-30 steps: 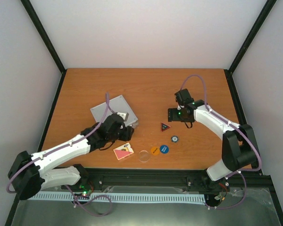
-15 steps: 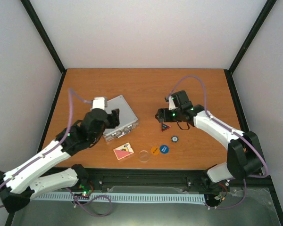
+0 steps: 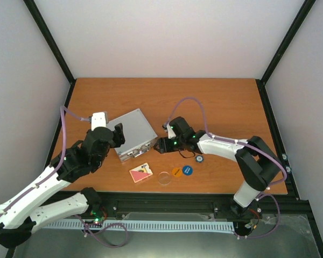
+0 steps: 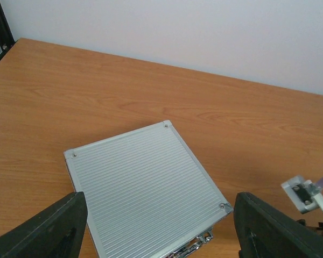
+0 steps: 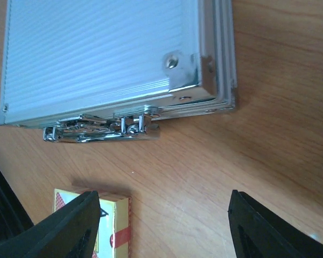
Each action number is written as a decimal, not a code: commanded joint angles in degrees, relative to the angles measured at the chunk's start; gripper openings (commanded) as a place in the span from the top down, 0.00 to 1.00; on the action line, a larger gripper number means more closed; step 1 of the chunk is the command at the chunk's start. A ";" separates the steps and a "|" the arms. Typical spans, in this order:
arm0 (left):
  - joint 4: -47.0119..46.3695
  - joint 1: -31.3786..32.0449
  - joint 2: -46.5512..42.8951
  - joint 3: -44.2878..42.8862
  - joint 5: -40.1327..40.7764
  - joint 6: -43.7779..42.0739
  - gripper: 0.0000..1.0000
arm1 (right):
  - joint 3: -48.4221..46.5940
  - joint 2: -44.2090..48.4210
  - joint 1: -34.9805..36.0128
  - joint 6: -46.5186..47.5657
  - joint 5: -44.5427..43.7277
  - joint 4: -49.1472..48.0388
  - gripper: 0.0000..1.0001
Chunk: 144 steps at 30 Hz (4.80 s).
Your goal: Pack up texas hold em set
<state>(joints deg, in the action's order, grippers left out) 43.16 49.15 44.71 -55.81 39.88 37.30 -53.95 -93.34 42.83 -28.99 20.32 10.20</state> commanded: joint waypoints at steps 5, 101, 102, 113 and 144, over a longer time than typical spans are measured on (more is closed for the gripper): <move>0.08 0.42 -1.41 -0.35 -0.02 -1.21 0.23 | -0.69 -6.99 3.94 -5.44 -3.22 -10.96 0.34; 3.78 0.40 -6.28 2.65 -1.59 0.42 0.23 | -23.27 -5.64 6.49 6.85 -12.08 17.36 0.84; 3.73 0.38 -6.42 2.55 -1.65 0.36 0.23 | -23.95 -5.55 6.48 7.04 -12.45 17.80 0.84; 4.13 0.42 -6.89 1.20 -2.82 0.06 0.23 | -32.41 -6.24 6.48 8.26 -13.74 21.24 0.89; 3.15 0.42 -7.27 5.23 -5.50 1.54 0.23 | -67.67 -26.33 5.15 12.44 -14.54 36.04 0.88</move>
<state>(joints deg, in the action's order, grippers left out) 47.48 49.15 35.97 -51.16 34.35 37.52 -119.72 -117.62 48.36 -17.74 5.15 44.12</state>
